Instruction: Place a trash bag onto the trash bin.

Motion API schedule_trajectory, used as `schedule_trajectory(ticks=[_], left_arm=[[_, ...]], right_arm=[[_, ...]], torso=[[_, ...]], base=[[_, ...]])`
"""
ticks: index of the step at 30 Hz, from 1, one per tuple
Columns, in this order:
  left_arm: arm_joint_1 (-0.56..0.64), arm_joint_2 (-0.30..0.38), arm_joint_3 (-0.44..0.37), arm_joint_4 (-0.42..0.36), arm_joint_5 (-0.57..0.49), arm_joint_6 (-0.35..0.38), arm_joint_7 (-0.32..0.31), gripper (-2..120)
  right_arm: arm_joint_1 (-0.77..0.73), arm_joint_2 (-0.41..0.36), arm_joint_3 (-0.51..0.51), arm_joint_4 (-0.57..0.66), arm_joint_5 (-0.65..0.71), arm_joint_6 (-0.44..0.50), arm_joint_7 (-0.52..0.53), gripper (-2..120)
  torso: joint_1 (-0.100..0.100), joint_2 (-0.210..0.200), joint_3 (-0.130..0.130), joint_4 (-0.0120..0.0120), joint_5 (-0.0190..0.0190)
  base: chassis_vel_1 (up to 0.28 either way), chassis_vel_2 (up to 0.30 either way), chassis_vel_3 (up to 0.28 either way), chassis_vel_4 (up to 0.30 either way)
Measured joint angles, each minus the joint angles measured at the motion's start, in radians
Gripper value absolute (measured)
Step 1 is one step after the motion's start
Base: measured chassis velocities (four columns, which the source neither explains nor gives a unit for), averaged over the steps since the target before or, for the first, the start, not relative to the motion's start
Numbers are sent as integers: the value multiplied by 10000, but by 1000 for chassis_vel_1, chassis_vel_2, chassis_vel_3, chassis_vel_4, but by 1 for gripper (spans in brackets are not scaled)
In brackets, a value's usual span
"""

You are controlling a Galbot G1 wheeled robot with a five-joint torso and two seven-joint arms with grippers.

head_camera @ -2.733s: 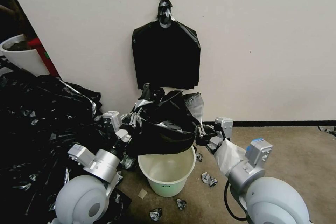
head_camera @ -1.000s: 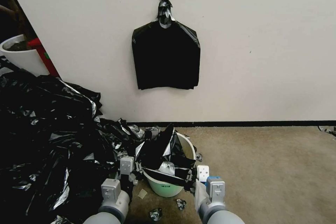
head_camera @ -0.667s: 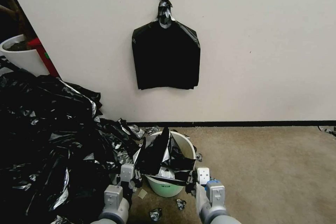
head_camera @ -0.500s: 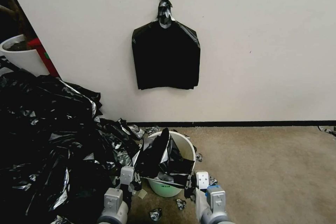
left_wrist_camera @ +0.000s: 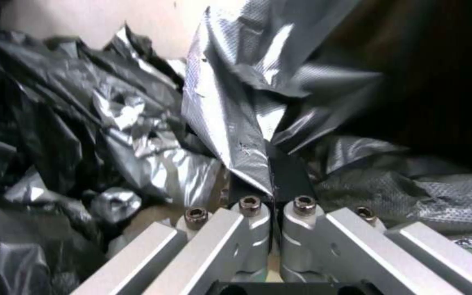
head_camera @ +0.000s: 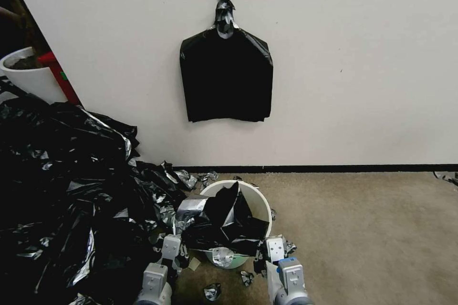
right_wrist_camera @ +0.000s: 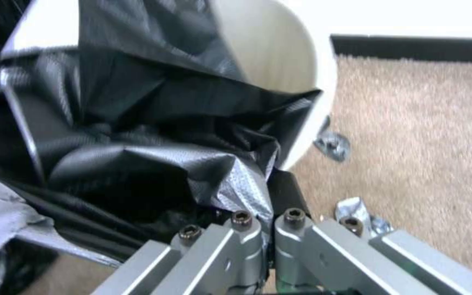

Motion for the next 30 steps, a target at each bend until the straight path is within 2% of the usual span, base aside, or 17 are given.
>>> schedule_trajectory(ticks=[5,12,23,30], left_arm=[[68,126,-160,-507,-34,-58,-83,0],[309,360,-285,-656,-84,88,-316,0],[245,243,-11,61,-114,130,-505,0],[-166,44,520,756,10,296,-472,0]], right_arm=[[-59,-41,95,419,6,204,-124,0],[-291,-153,55,540,140,142,-66,0],[-508,-154,-64,-101,-220,79,224,0],[-343,-180,7,-830,-801,250,-182,0]], torso=[[0,0,0,-1,2],[0,0,0,-1,2],[0,0,0,-1,2],[1,0,0,-1,1]], base=[[0,0,0,0],[0,0,0,0],[0,0,0,0],[0,0,0,0]])
